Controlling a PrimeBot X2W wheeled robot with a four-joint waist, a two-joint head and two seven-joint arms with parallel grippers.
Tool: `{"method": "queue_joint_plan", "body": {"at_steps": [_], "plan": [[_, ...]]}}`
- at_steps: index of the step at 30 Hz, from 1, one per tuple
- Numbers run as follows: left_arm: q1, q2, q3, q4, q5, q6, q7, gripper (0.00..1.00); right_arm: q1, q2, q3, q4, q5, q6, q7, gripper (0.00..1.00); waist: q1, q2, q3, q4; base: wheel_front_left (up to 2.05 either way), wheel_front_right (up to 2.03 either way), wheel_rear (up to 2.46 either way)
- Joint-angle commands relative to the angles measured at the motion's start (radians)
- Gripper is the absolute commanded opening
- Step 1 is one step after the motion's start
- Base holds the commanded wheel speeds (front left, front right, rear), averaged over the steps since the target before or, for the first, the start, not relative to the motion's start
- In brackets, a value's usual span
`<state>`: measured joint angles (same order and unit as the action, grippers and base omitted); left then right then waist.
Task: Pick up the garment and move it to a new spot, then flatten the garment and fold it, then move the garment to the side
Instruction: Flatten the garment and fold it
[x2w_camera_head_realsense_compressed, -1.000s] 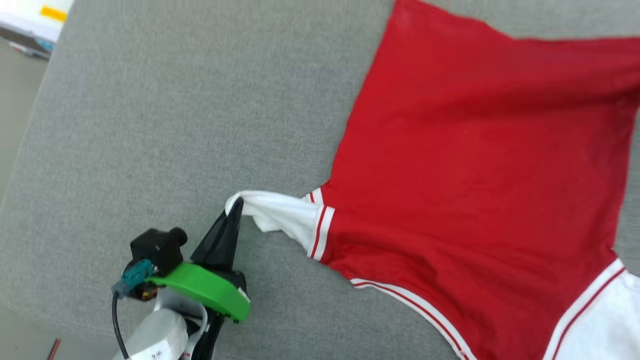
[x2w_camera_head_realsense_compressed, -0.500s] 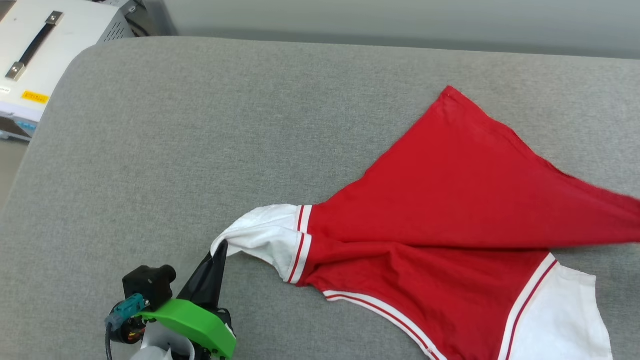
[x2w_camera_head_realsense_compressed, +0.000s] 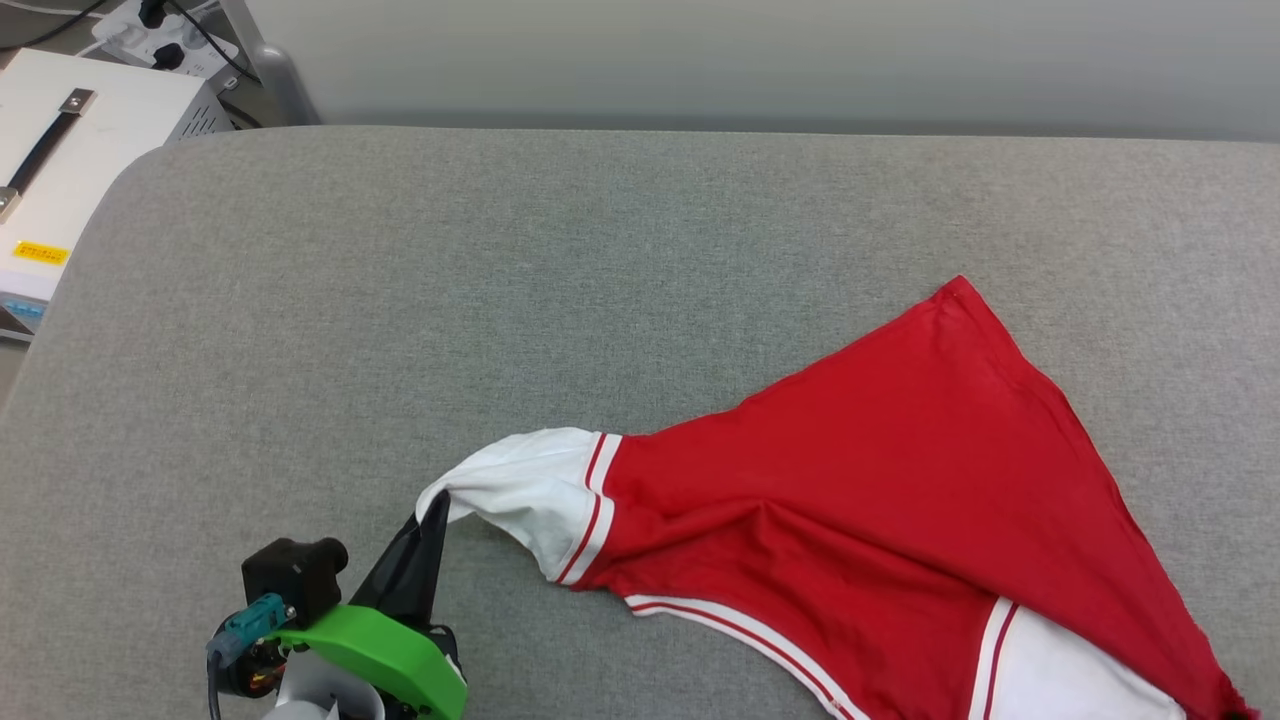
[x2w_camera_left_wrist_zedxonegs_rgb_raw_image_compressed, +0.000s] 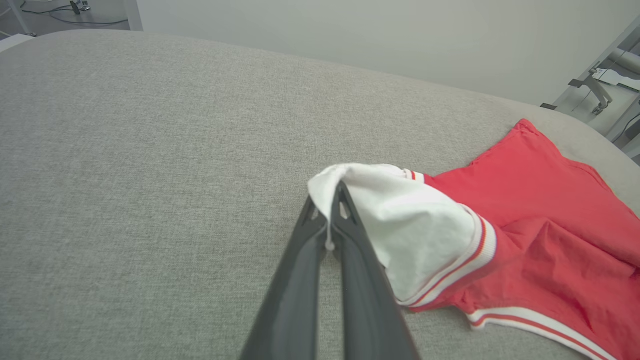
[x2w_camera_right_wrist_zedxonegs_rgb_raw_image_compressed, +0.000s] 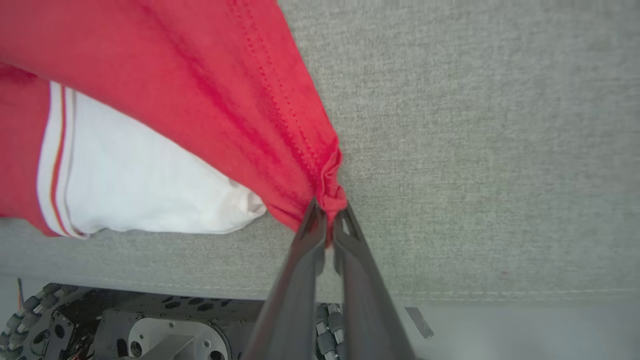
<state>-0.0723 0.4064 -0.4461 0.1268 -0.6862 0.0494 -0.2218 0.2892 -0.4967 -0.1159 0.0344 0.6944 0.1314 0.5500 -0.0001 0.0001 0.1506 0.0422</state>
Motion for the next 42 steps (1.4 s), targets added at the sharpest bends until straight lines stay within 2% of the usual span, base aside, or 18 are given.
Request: {"method": "queue_joint_plan", "body": {"at_steps": [1, 7, 10, 13, 18, 29, 35, 42], "plan": [[0.009, 0.006, 0.000, -0.001, -0.008, 0.004, 0.002, 0.00, -0.005, 0.001, -0.016, -0.016, -0.009, -0.001, -0.006, 0.99, 0.0001, -0.0001, 0.000, -0.001, 0.00, 0.00, 0.00], [0.001, 0.009, -0.005, -0.003, -0.002, 0.003, 0.000, 0.00, -0.100, -0.029, -0.066, -0.109, -0.018, -0.001, -0.039, 1.00, 0.0001, -0.0001, 0.000, 0.004, 0.00, 0.00, 0.00], [-0.011, 0.009, -0.009, -0.010, 0.001, 0.001, 0.001, 0.00, -0.184, -0.071, -0.063, -0.152, -0.018, -0.001, -0.039, 1.00, 0.0001, -0.0001, 0.011, 0.016, 0.00, 0.00, 0.00], [-0.029, 0.008, -0.014, -0.018, 0.006, -0.004, 0.002, 0.00, -0.293, -0.127, -0.025, -0.182, -0.023, -0.001, -0.013, 1.00, 0.0001, -0.0001, 0.032, 0.032, 0.00, 0.00, 0.00], [-0.066, 0.001, -0.022, -0.032, 0.019, -0.009, 0.000, 0.00, -0.510, -0.170, 0.084, -0.170, 0.008, -0.001, 0.066, 1.00, 0.0001, -0.0001, 0.073, 0.067, 0.00, 0.00, 0.00], [-0.149, -0.039, -0.046, -0.063, 0.050, -0.015, -0.010, 0.00, -0.965, -0.170, 0.392, 0.133, -0.007, -0.001, 0.324, 1.00, 0.0001, -0.0001, 0.187, 0.137, 0.00, 0.00, 0.00], [-0.174, -0.058, -0.054, -0.073, 0.060, -0.016, -0.017, 0.00, -1.117, -0.119, 0.514, 0.337, -0.039, -0.001, 0.334, 1.00, 0.0001, -0.0001, 0.239, 0.153, 0.00, 0.00, 0.00], [-0.206, -0.074, -0.063, -0.066, 0.068, -0.023, -0.021, 0.00, -1.187, -0.088, 0.632, 0.538, -0.076, -0.001, 0.251, 1.00, 0.0001, -0.0001, 0.275, 0.174, 0.00, 0.00, 0.00]]}}
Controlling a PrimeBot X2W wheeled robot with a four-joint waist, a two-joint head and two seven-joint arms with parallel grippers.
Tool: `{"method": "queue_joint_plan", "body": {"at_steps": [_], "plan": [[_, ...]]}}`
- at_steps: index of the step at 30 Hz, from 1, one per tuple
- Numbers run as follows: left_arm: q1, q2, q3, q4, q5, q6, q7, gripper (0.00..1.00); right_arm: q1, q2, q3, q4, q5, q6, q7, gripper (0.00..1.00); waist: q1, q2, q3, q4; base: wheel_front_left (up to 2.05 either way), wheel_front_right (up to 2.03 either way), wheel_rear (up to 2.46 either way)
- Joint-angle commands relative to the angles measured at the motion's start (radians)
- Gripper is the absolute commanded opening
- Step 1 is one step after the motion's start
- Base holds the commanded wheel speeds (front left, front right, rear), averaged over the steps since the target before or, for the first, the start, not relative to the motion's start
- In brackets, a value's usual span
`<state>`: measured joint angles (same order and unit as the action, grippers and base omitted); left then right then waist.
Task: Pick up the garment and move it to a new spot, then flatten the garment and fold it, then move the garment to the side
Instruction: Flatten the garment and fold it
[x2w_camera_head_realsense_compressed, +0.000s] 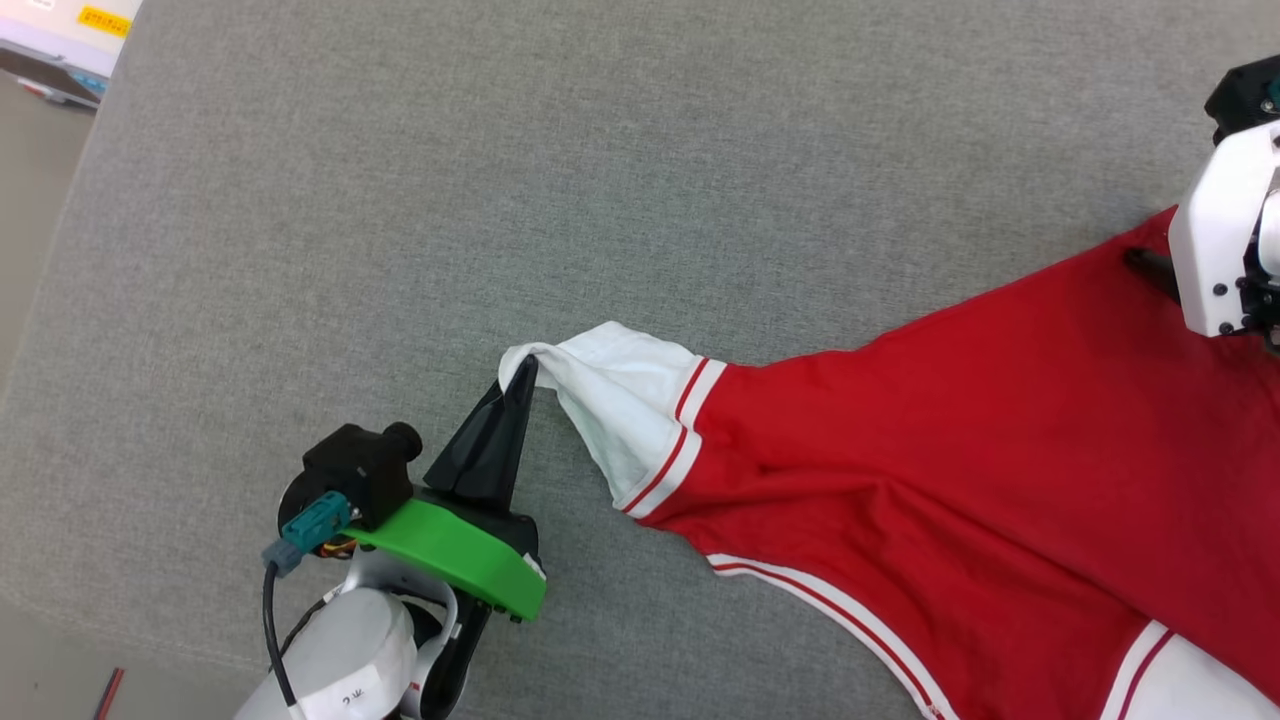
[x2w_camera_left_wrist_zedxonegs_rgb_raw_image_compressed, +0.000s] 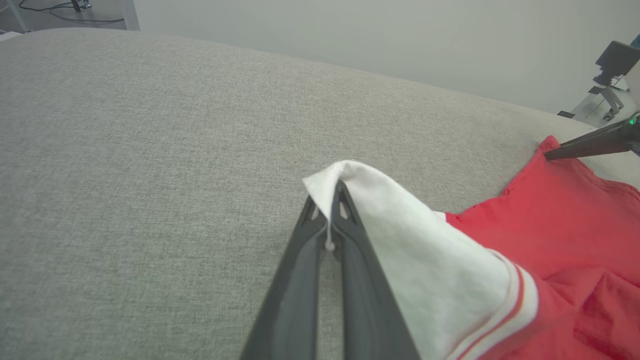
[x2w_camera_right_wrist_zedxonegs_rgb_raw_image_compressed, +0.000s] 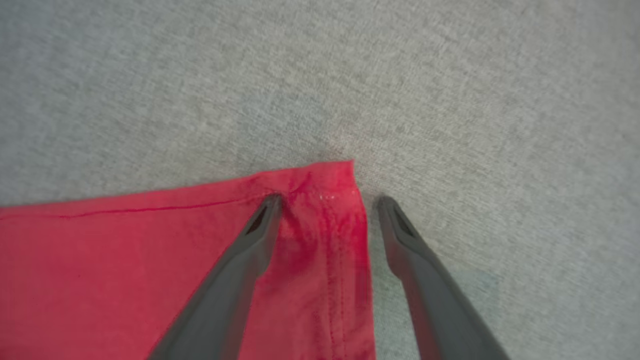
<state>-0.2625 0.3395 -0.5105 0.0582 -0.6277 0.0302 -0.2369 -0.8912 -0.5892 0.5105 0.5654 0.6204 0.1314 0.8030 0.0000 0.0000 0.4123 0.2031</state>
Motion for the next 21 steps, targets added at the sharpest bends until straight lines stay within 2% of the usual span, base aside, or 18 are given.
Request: {"method": "queue_joint_plan", "body": {"at_steps": [1, 4, 5, 6, 7, 13, 21], "plan": [[-0.017, -0.009, 0.001, 0.004, 0.010, -0.004, -0.006, 0.00, -0.004, 0.010, 0.018, 0.043, 0.003, -0.001, -0.007, 1.00, 0.0000, 0.0000, 0.014, 0.014, 0.00, 0.00, 0.00], [-0.018, -0.010, 0.001, 0.009, 0.010, -0.004, -0.008, 0.00, 0.013, 0.014, 0.063, 0.118, 0.022, -0.001, 0.005, 1.00, 0.0000, 0.0000, 0.012, 0.016, 0.00, 0.00, 0.00], [-0.016, -0.009, 0.002, 0.011, 0.009, -0.002, -0.008, 0.00, 0.016, 0.016, 0.072, 0.138, 0.042, -0.001, 0.010, 0.85, 0.0000, 0.0000, 0.010, 0.014, 0.00, 0.00, 0.00], [-0.014, -0.007, 0.004, 0.012, 0.008, -0.001, -0.008, 0.00, 0.015, 0.018, 0.076, 0.146, 0.055, -0.001, 0.001, 0.13, 0.0000, 0.0000, 0.007, 0.010, 0.00, 0.00, 0.00], [-0.010, -0.005, 0.007, 0.013, 0.007, 0.002, -0.009, 0.00, 0.011, 0.019, 0.082, 0.153, 0.068, -0.001, -0.018, 0.00, 0.0000, 0.0000, 0.002, 0.004, 0.00, 0.00, 0.00], [0.002, 0.010, 0.016, 0.019, 0.007, 0.009, -0.011, 0.00, -0.028, 0.005, 0.092, 0.129, 0.146, -0.001, -0.185, 0.00, 0.0000, 0.0000, -0.052, -0.024, 0.00, 0.00, 0.00], [-0.022, 0.063, 0.032, 0.018, 0.024, 0.007, 0.001, 0.00, -0.028, -0.071, 0.125, -0.002, 0.215, -0.001, -0.415, 0.00, 0.0000, 0.0000, -0.171, -0.074, 0.00, 0.00, 0.00]]}}
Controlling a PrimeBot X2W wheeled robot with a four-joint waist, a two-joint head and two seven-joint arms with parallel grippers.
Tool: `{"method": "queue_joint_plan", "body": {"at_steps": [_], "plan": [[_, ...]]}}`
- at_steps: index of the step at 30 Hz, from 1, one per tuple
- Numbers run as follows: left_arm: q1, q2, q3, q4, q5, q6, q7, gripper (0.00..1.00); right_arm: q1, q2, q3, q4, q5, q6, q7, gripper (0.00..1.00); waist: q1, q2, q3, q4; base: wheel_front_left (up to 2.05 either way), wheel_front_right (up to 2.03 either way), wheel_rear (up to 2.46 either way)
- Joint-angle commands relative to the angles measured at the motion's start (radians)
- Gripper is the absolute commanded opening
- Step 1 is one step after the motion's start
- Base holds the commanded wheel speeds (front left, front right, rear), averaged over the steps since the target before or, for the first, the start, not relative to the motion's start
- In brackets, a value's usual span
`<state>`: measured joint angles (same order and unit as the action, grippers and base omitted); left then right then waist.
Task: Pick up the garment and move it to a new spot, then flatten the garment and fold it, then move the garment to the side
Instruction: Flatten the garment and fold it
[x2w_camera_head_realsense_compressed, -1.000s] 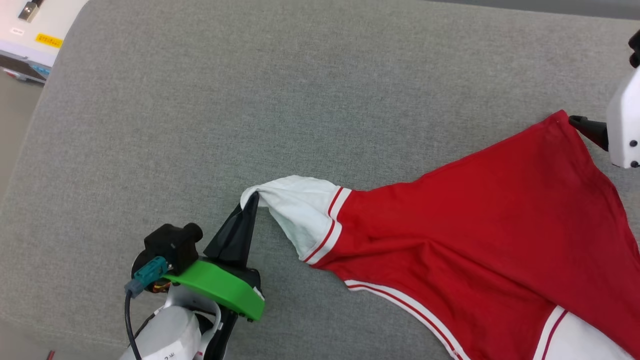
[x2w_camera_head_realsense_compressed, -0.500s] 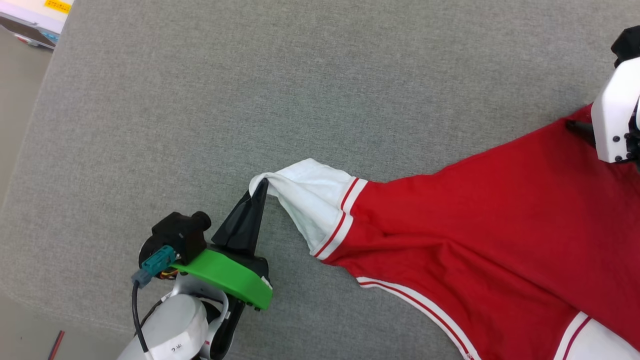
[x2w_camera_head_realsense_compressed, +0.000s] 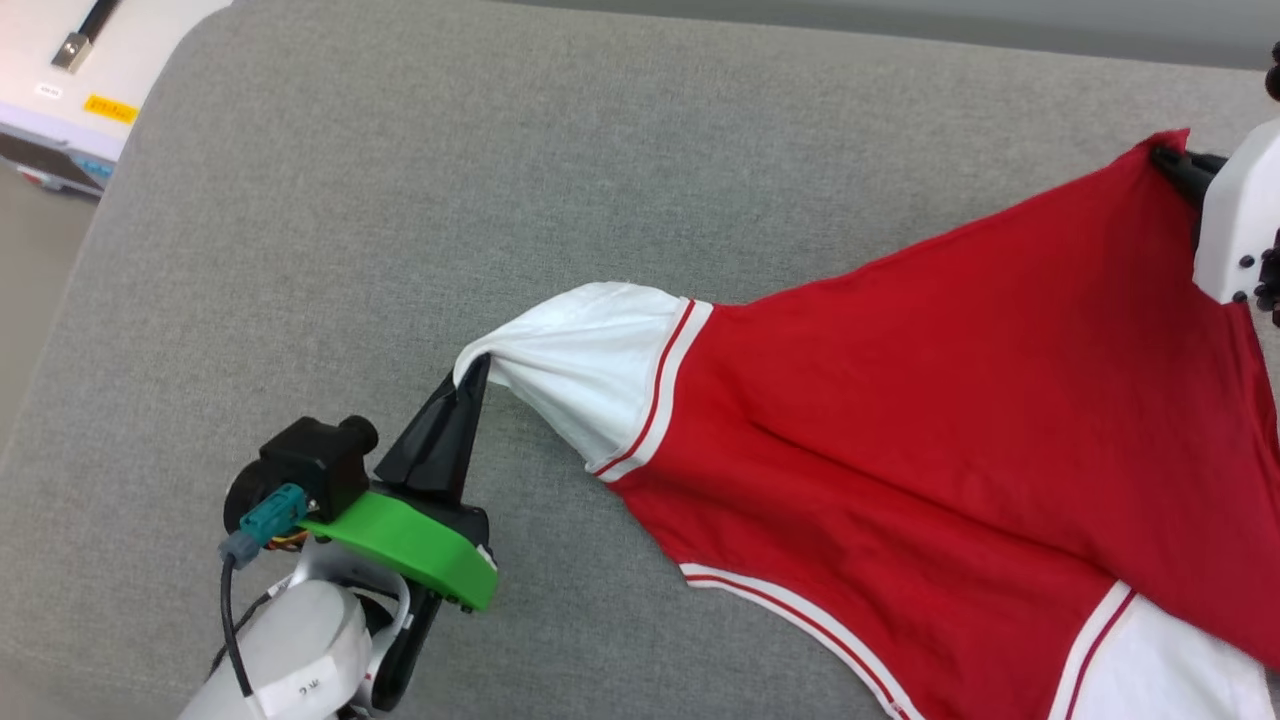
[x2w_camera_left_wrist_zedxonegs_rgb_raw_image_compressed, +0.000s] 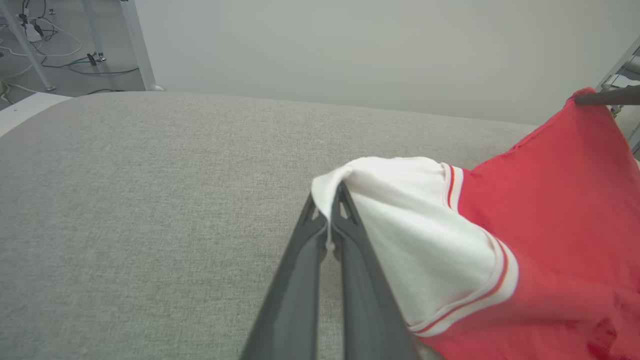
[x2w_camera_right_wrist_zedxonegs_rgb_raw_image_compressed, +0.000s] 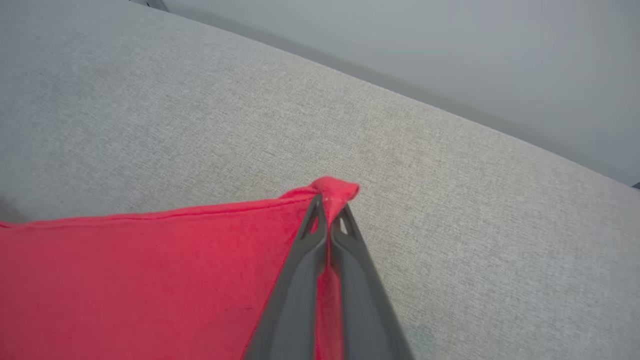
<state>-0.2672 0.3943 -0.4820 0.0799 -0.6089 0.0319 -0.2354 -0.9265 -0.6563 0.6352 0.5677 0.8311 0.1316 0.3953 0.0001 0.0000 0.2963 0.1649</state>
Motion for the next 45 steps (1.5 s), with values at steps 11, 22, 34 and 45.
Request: {"method": "queue_joint_plan", "body": {"at_steps": [11, 22, 34, 45], "plan": [[-0.211, 0.125, 0.070, -0.072, 0.035, -0.009, 0.081, 0.00, 0.029, -0.076, -0.038, -0.187, 0.038, -0.001, -0.224, 0.00, -0.0001, 0.0000, -0.150, -0.114, 0.00, 0.00, 0.00], [-0.546, 0.146, 0.061, -0.076, 0.080, -0.068, 0.194, 0.00, -0.008, -0.054, -0.165, -0.287, -0.040, -0.001, -0.261, 0.00, -0.0001, 0.0000, -0.134, -0.162, 0.00, 0.00, 0.00], [-1.054, 0.083, 0.022, 0.172, 0.143, -0.130, 0.261, 0.00, -0.280, 0.033, -0.298, -0.235, -0.201, -0.001, -0.204, 0.00, -0.0001, 0.0000, 0.085, -0.200, 0.00, 0.00, 0.00], [-1.483, 0.027, -0.022, 0.409, 0.256, -0.136, 0.234, 0.00, -0.674, 0.114, -0.309, 0.013, -0.352, -0.001, -0.277, 0.00, -0.0001, 0.0000, 0.213, -0.219, 0.00, 0.00, 0.00]]}}
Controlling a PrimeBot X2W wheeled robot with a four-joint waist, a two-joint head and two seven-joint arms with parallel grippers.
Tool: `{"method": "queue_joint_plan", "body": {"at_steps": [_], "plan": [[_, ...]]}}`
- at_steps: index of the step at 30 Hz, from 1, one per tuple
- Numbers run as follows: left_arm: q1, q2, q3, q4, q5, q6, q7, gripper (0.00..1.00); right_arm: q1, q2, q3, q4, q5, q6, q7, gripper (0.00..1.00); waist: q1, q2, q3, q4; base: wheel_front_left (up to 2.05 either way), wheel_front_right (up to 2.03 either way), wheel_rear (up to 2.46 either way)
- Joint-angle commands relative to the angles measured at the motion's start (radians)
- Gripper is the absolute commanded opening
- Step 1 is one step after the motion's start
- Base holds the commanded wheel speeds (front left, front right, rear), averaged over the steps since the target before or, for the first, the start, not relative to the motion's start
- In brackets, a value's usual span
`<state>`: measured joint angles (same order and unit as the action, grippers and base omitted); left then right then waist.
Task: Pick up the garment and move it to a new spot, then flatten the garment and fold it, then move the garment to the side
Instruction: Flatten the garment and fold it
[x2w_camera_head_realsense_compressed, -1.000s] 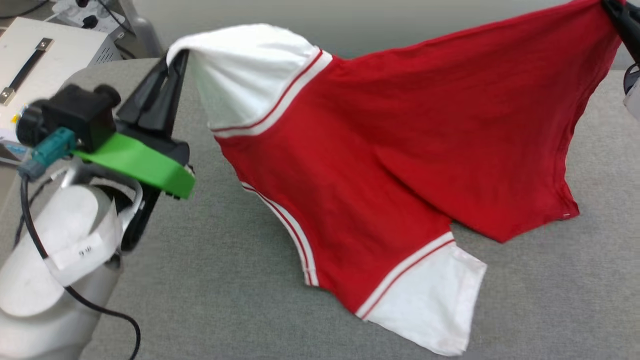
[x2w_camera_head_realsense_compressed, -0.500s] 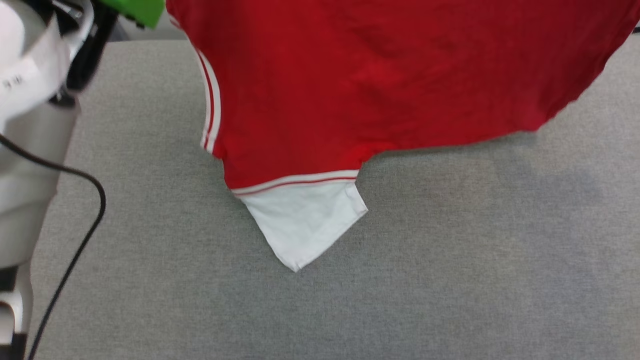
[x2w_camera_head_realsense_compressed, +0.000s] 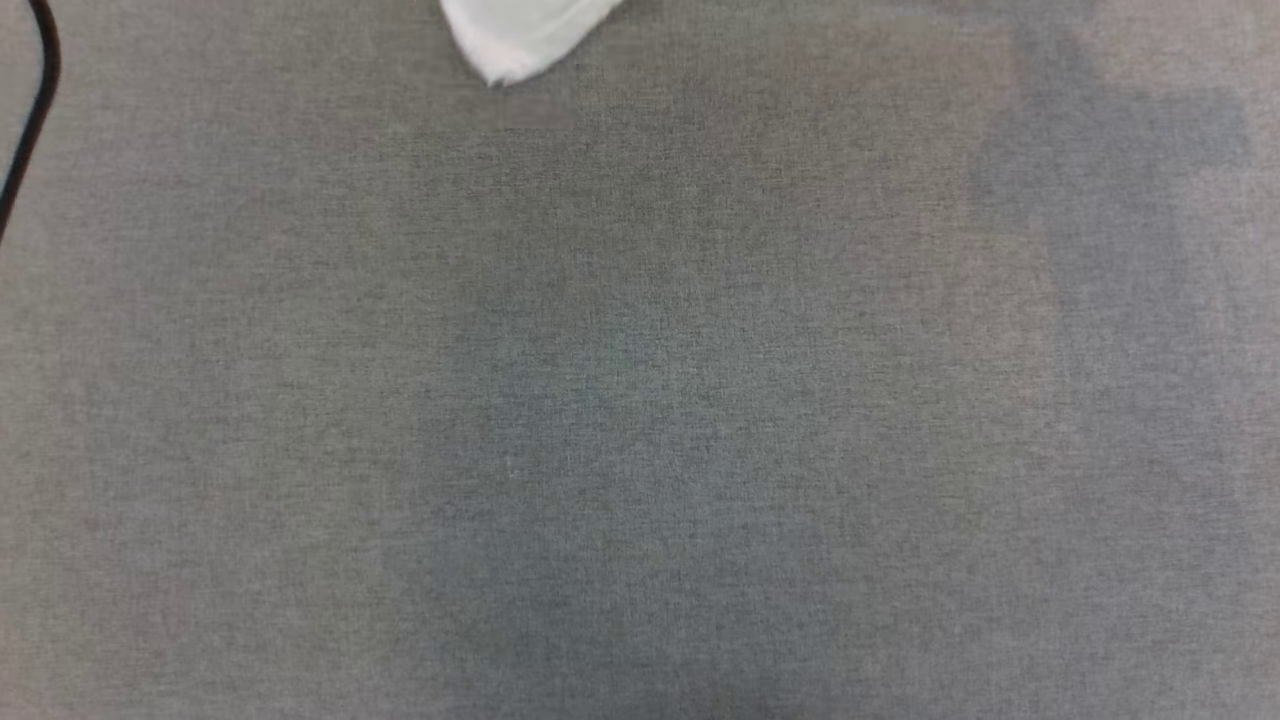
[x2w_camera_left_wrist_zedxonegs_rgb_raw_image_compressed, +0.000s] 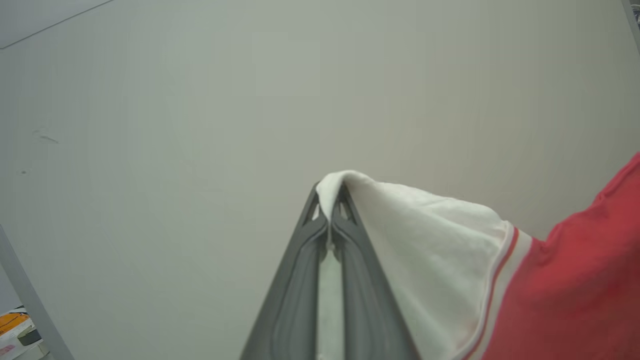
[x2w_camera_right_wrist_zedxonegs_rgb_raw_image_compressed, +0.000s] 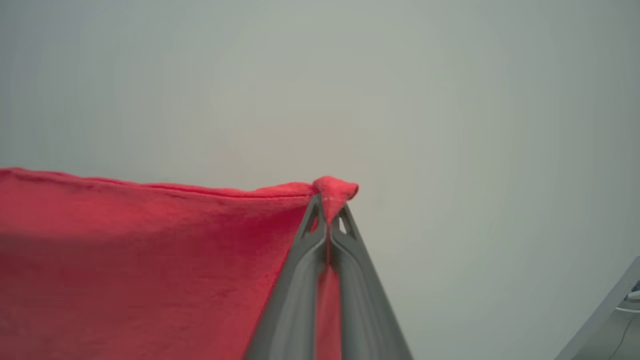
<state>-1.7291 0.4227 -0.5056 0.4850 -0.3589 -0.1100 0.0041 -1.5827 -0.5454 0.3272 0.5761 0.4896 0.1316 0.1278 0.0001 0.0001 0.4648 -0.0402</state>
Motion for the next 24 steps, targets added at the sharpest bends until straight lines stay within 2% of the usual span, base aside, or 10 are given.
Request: {"method": "queue_joint_plan", "body": {"at_steps": [1, 6, 11, 17, 24], "plan": [[-0.050, -0.001, 0.002, 0.014, 0.015, 0.009, -0.010, 0.00, -0.051, 0.009, 0.000, 0.031, -0.020, -0.001, -0.025, 0.00, -0.0001, -0.0001, 0.051, -0.016, 0.00, 0.00, 0.00], [-0.118, 0.004, -0.003, 0.051, 0.037, 0.015, -0.028, 0.00, -0.161, 0.041, 0.022, 0.139, -0.038, -0.001, -0.077, 0.00, -0.0001, -0.0001, 0.072, -0.022, 0.00, 0.00, 0.00], [-0.094, 0.014, -0.001, 0.069, 0.018, 0.011, -0.043, 0.00, -0.201, 0.072, 0.088, 0.212, -0.020, -0.001, -0.107, 0.00, -0.0001, -0.0001, 0.100, -0.022, 0.00, 0.00, 0.00], [-0.024, 0.023, -0.004, 0.092, -0.013, 0.006, -0.062, 0.00, -0.166, 0.092, 0.171, 0.270, 0.027, -0.001, -0.151, 0.00, -0.0001, -0.0001, 0.115, -0.018, 0.00, 0.00, 0.00], [0.126, 0.047, -0.032, 0.104, -0.049, -0.006, -0.107, 0.00, -0.030, 0.121, 0.273, 0.291, 0.110, -0.001, -0.224, 0.00, -0.0001, -0.0001, 0.074, -0.014, 0.00, 0.00, 0.00]]}}
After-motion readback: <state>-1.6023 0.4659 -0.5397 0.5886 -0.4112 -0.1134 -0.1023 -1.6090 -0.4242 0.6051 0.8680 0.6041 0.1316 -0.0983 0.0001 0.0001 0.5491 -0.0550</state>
